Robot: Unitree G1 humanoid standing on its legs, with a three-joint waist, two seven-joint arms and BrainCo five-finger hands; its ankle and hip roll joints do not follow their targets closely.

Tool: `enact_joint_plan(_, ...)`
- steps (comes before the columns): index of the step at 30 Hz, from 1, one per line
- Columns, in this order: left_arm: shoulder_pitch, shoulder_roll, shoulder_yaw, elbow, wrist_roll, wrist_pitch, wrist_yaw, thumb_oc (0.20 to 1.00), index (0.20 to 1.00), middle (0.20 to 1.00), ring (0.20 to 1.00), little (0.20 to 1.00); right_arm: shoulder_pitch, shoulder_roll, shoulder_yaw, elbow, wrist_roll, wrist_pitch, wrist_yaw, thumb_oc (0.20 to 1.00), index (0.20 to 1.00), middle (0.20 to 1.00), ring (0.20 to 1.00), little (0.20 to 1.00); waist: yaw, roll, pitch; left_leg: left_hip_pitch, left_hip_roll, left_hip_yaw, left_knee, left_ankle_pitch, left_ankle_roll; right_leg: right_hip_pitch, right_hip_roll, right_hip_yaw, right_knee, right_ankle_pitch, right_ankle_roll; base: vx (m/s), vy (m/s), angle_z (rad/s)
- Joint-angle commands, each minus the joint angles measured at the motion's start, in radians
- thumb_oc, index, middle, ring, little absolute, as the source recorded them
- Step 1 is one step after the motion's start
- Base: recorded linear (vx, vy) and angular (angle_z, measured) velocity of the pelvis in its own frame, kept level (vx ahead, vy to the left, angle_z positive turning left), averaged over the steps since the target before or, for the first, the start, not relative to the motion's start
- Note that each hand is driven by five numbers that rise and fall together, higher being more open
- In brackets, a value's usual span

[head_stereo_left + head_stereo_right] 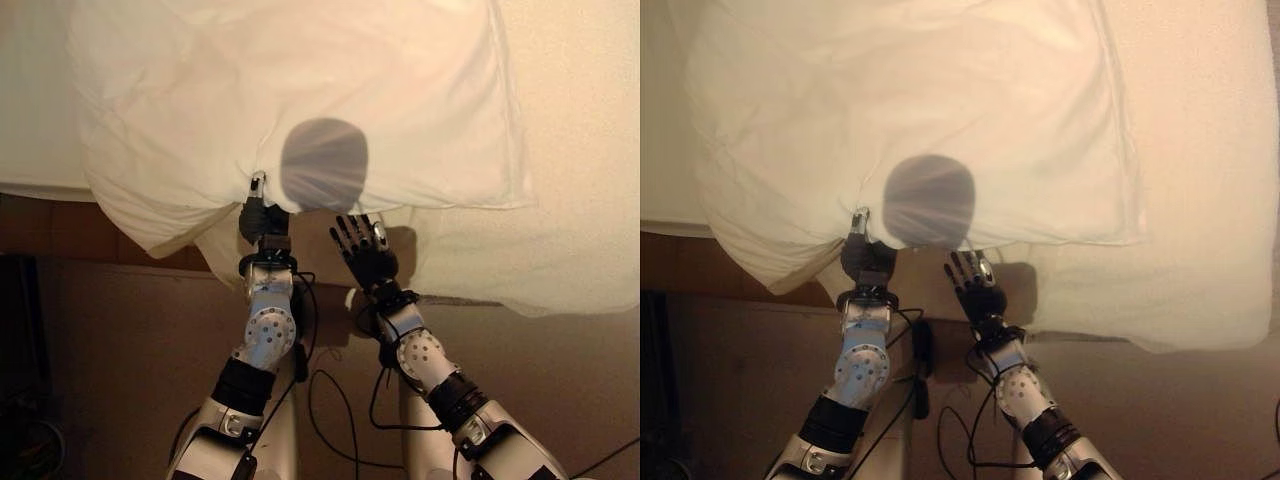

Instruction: Make the bed

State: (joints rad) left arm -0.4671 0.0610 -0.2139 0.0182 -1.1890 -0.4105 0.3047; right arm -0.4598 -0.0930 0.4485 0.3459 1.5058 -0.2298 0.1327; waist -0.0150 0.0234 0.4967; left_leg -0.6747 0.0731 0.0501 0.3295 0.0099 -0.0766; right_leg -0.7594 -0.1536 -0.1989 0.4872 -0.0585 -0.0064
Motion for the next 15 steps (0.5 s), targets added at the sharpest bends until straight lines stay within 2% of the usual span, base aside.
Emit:
enact_joint_plan(1, 0.033, 0.035, 0.045, -0.172, 0.093, -0.063, -0.048, 0.200, 0.200, 0.200, 0.200, 0.200, -0.021, 0.045, 0.010, -0.082, 0.030, -0.021, -0.003, 1.000, 1.000, 1.000, 1.000, 1.000, 0.009, 0.009, -0.068, -0.028, -0.052, 0.029, 0.016, -0.050, 0.079, 0.037, 0.038, -0.009, -0.058, 0.005, 0.102, 0.00, 0.000, 0.00)
enact_joint_plan(8, 0.031, 0.056, 0.051, -0.169, 0.094, -0.056, -0.045, 0.200, 0.200, 0.200, 0.200, 0.200, -0.149, 0.047, -0.120, -0.042, 0.095, -0.092, -0.053, 1.000, 1.000, 1.000, 1.000, 1.000, 0.023, 0.024, -0.071, -0.027, -0.060, 0.029, 0.013, -0.056, 0.083, 0.035, 0.031, -0.007, -0.057, 0.006, 0.105, 0.00, 0.000, 0.00)
enact_joint_plan(9, 0.029, 0.056, 0.051, -0.169, 0.094, -0.056, -0.044, 0.200, 0.200, 0.200, 0.200, 0.200, -0.151, 0.047, -0.121, -0.041, 0.095, -0.092, -0.053, 1.000, 1.000, 1.000, 1.000, 1.000, 0.024, 0.024, -0.070, -0.027, -0.060, 0.029, 0.013, -0.056, 0.083, 0.035, 0.031, -0.007, -0.058, 0.006, 0.105, -0.07, 0.014, 0.00)
enact_joint_plan(10, 0.028, 0.058, 0.055, -0.169, 0.099, -0.056, -0.039, 0.200, 0.200, 0.200, 0.200, 0.200, -0.168, 0.045, -0.140, -0.043, 0.095, -0.104, -0.057, 1.000, 1.000, 1.000, 1.000, 1.000, 0.024, 0.025, -0.069, -0.039, -0.059, 0.037, 0.010, -0.034, 0.089, 0.025, 0.027, -0.015, -0.065, 0.026, 0.096, -0.07, 0.012, 0.01)
enact_joint_plan(15, 0.041, 0.077, 0.074, -0.171, 0.123, -0.043, -0.033, 0.200, 0.200, 0.200, 0.200, 0.200, -0.198, 0.016, -0.190, -0.079, 0.071, -0.127, -0.074, 1.000, 1.000, 1.000, 1.000, 1.000, 0.027, 0.026, -0.072, -0.043, -0.060, 0.039, 0.016, -0.036, 0.091, 0.022, 0.025, -0.016, -0.057, 0.022, 0.095, -0.01, 0.004, 0.00)
